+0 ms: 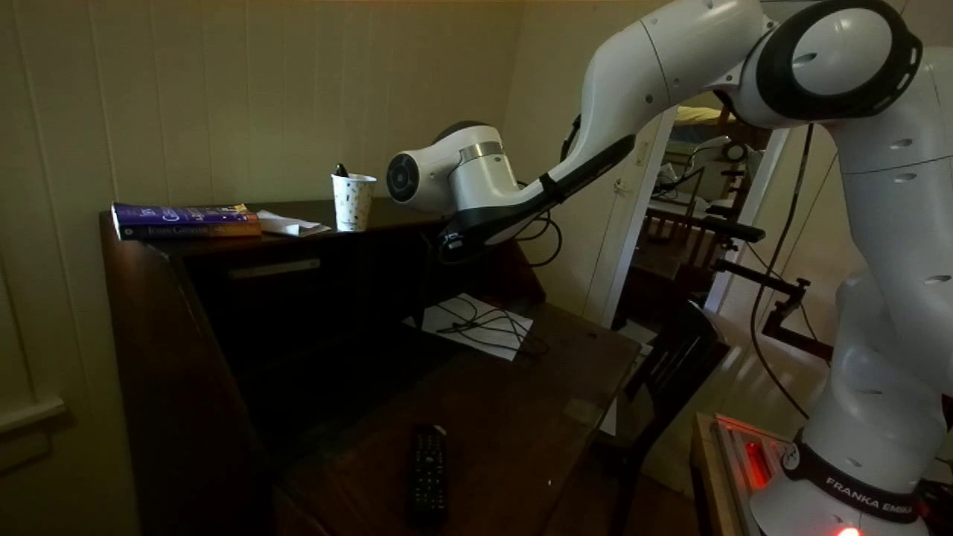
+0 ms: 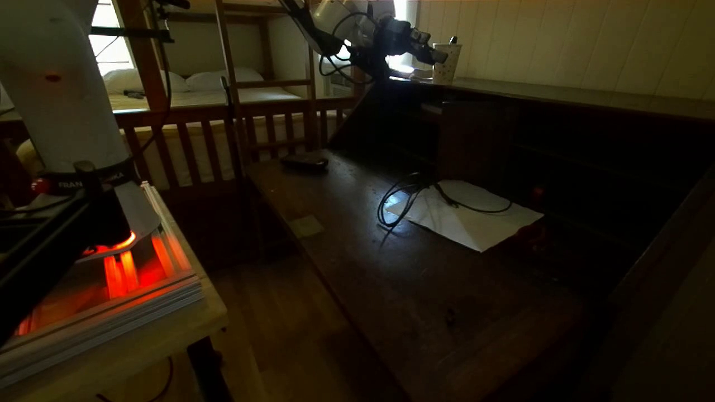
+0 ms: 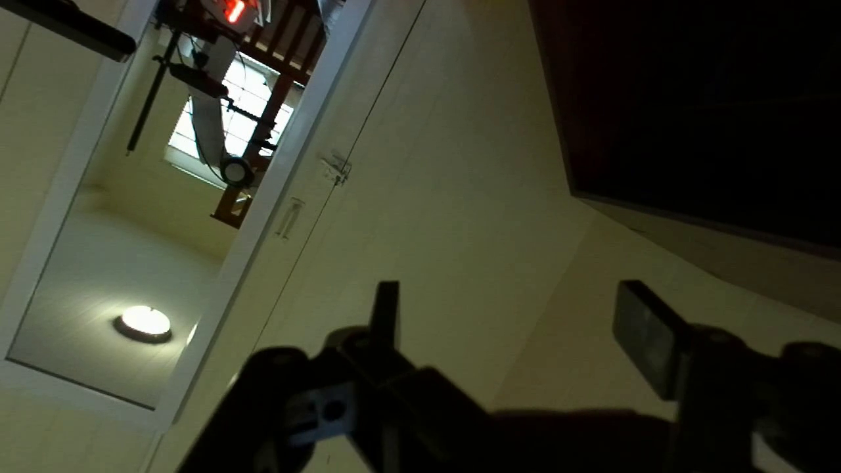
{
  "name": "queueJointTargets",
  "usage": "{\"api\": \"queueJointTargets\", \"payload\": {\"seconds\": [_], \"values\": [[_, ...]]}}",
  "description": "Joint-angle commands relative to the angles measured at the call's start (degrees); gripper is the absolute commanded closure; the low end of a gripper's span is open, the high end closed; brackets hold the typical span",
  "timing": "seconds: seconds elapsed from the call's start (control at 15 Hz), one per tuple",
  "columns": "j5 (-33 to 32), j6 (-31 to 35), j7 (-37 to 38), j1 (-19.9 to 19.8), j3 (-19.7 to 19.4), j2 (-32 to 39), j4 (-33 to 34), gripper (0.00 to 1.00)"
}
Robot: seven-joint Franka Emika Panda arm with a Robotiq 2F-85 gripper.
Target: Move the cable
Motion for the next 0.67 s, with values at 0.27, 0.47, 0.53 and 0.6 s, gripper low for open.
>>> {"api": "queueJointTargets", "payload": {"seconds": [0.27, 0.47, 0.53, 0.6], "values": [[0.4, 4.4, -0.8, 1.2, 3.0, -5.6, -7.0, 0.0], [2.4, 2.9, 0.8, 2.2, 4.0, -6.6, -7.9, 0.0], [2.7, 2.8, 0.8, 2.3, 4.0, -6.2, -7.5, 0.0], [2.7, 2.8, 1.1, 2.3, 4.0, -6.1, -7.3, 0.0]]}}
